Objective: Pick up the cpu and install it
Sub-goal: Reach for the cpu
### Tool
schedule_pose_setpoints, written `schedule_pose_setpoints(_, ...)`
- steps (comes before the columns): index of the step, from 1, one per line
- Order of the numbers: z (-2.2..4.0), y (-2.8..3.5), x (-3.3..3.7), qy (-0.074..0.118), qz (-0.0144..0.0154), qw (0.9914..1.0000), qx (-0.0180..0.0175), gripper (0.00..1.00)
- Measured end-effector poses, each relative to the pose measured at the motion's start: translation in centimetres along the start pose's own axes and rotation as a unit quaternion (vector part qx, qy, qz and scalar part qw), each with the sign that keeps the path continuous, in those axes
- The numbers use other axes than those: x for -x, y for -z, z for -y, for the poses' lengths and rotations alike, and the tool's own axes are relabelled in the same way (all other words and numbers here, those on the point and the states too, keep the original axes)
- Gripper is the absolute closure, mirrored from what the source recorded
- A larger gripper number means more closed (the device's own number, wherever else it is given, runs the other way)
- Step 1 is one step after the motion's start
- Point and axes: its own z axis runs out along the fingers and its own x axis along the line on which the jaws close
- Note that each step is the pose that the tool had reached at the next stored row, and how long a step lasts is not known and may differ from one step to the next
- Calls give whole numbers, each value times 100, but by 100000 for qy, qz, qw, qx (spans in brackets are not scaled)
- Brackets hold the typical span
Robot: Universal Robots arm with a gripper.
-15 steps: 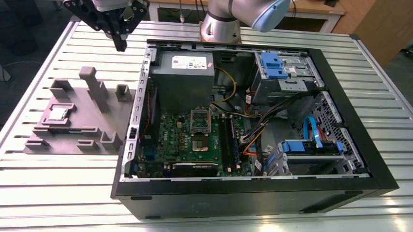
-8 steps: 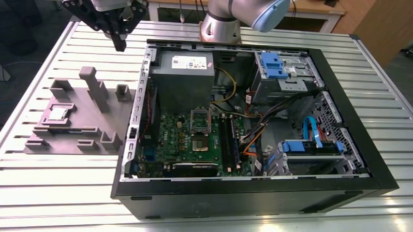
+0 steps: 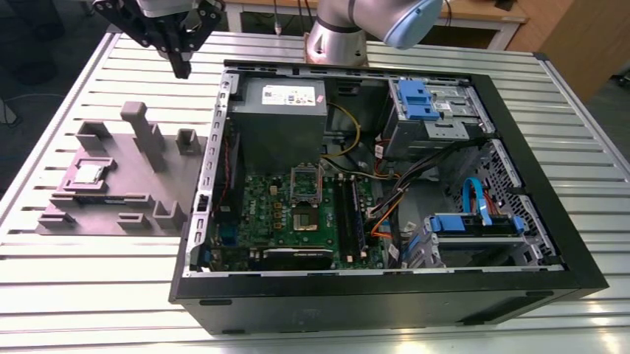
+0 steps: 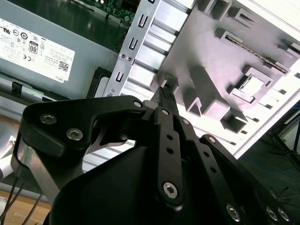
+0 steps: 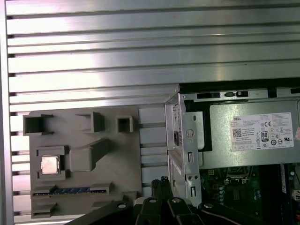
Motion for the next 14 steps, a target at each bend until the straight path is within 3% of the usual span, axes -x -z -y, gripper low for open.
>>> schedule_pose_setpoints(14,2,0,-28,-1,-1,100000,-2,90)
